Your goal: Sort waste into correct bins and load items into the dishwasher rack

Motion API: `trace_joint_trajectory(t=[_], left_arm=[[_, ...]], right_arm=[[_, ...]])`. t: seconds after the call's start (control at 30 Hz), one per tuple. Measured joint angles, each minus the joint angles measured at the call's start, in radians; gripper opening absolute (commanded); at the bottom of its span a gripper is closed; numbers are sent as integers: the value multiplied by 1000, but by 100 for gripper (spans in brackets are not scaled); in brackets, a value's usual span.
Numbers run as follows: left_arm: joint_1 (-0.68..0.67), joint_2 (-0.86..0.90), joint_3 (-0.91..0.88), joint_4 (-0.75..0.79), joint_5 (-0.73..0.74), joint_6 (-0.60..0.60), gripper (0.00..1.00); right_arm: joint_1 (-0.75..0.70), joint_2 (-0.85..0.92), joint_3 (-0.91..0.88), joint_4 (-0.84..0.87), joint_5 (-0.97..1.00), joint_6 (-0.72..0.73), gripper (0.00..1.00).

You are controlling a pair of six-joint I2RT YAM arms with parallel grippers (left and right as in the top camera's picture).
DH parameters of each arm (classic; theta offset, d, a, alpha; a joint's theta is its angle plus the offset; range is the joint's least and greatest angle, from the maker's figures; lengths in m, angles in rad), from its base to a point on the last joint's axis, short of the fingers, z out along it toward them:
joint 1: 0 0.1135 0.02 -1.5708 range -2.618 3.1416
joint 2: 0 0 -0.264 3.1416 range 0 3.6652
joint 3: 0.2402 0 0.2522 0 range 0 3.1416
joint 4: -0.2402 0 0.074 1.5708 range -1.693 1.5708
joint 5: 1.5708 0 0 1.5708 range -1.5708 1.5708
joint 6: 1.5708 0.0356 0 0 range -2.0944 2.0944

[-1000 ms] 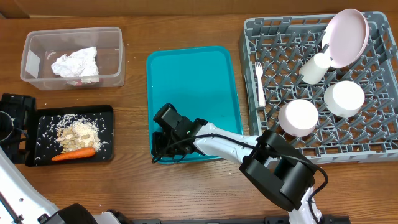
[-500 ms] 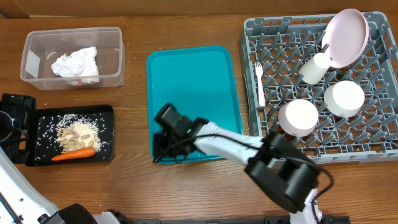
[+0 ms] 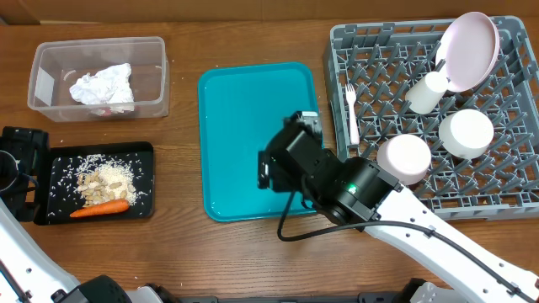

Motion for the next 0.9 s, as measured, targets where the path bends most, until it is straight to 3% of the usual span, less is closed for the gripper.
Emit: trace_joint_trajectory(t=[0.2,0.43,0.7,0.9], left_arm=[[0,0,0,0,0,0,100],[0,0,0,0,0,0,100],[0,0,0,0,0,0,100],[0,0,0,0,0,0,100]], right_arm=[[-1,0,-2,-247,91,0,100],[-1,0,-2,-343,103,-32,100],[-14,-1,-2,-330,99,-39,100],[-132,-55,-6,-143,65,-75,100]])
